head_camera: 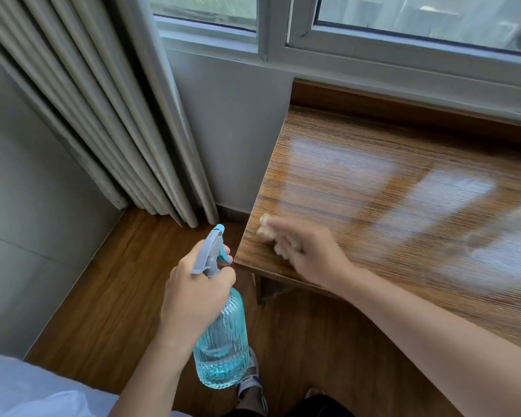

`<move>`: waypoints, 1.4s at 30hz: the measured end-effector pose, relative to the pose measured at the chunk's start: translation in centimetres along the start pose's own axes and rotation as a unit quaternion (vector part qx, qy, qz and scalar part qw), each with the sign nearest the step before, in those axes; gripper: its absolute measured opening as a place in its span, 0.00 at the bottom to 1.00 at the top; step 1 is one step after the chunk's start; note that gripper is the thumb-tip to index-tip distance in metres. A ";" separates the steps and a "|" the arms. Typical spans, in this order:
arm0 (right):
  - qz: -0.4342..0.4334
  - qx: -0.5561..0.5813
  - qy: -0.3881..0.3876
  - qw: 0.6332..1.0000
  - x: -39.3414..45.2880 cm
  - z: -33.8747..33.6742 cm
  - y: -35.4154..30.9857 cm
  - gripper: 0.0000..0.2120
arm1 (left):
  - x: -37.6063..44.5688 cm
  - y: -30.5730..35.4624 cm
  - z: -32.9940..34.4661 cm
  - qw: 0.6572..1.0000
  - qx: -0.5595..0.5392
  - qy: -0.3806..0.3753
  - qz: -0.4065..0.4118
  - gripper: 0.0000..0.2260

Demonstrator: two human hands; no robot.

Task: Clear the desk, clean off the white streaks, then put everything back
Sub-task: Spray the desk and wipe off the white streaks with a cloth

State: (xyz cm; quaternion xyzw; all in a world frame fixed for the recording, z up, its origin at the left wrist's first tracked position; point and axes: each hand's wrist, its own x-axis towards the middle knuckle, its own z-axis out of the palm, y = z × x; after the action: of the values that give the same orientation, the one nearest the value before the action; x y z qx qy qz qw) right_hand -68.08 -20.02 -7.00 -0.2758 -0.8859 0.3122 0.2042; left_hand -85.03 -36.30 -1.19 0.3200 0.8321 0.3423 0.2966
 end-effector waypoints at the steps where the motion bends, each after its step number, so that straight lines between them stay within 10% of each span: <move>1: 0.031 -0.010 0.034 0.999 1.5 -0.5 0.9 0.22 | 0.0 0.1 0.0 1.000 0.003 0.001 -0.001 0.16; 16: -0.067 -0.038 -0.094 0.993 -4.5 2.2 -1.7 0.20 | 0.3 1.0 0.6 0.999 -0.024 0.021 0.013 0.14; 25: 0.070 0.074 0.174 0.980 -5.5 -6.3 -0.6 0.21 | -0.6 6.4 2.6 0.990 -0.065 0.051 0.117 0.14; 42: 0.225 0.081 0.244 0.940 -13.6 -18.5 6.2 0.17 | -3.0 18.7 15.2 0.965 -0.052 0.034 0.256 0.16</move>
State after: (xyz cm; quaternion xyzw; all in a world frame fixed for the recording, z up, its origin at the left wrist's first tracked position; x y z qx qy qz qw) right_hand -45.56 -16.16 -0.38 -0.5183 -0.6953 0.3439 0.3601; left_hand -66.20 -22.24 4.89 0.4948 0.7129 0.4607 0.1865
